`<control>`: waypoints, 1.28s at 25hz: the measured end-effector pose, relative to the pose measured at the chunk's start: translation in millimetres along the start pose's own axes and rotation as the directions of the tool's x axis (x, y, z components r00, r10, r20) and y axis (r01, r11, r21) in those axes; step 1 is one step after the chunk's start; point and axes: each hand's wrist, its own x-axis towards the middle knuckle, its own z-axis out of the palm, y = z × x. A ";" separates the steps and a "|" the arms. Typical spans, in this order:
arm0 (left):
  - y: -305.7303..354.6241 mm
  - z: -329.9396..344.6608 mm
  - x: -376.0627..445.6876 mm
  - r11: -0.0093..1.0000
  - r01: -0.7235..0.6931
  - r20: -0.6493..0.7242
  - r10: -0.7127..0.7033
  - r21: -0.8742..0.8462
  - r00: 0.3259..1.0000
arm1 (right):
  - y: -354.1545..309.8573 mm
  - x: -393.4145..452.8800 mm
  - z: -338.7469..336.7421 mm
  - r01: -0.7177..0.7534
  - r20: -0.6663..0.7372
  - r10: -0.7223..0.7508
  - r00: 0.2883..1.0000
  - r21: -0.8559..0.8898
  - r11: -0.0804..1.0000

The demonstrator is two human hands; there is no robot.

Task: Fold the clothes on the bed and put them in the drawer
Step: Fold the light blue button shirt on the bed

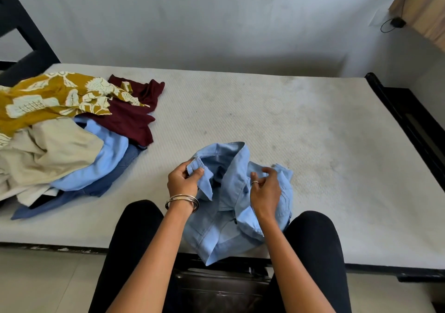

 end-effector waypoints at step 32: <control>73.8 -52.0 102.9 0.694 -0.493 0.077 0.538 0.526 0.839 | -15.5 99.5 -69.5 -0.045 0.313 0.144 0.939 -0.305 0.951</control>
